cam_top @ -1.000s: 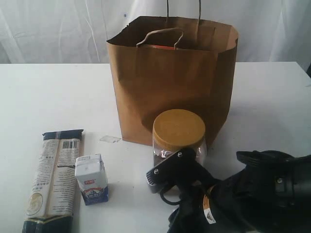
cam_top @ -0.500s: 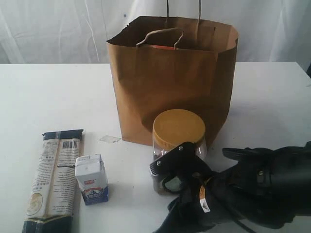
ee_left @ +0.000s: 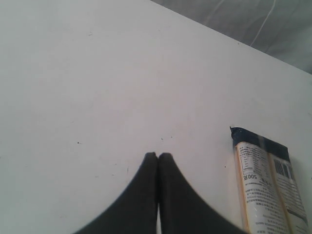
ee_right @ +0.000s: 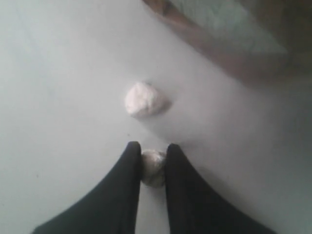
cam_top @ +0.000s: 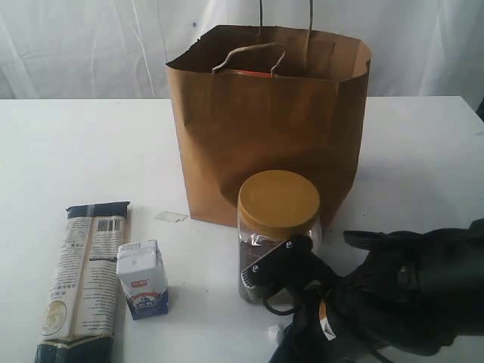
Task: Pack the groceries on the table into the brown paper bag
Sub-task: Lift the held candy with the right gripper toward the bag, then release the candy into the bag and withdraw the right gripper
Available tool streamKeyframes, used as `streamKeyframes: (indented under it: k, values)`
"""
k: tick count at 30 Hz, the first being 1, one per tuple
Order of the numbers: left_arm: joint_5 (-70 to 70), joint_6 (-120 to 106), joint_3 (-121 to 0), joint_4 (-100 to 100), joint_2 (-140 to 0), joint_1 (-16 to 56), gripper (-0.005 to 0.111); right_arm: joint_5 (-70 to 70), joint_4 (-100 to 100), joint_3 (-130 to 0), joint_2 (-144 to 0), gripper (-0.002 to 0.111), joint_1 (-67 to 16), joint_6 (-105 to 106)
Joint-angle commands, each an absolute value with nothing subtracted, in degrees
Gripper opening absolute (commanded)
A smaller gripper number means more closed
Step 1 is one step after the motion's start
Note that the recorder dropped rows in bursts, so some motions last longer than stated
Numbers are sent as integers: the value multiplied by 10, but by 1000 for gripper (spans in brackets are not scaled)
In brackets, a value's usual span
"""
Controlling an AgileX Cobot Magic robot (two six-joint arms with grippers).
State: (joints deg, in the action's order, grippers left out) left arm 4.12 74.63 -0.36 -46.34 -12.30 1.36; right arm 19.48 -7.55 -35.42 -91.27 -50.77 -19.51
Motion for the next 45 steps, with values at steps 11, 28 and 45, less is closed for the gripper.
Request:
streamKeyframes:
  k: [11,28,45]
  values:
    - [41,746,0,-471,-120,13,0,467,-37,-354,-543,9,-503,-191]
    - [41,746,0,-471,-120,13,0,312,-500,-550,-543,9,-497,-577]
    - [41,746,0,-471,-120,13,0,312,-134,-762,-839,5,-275,-169]
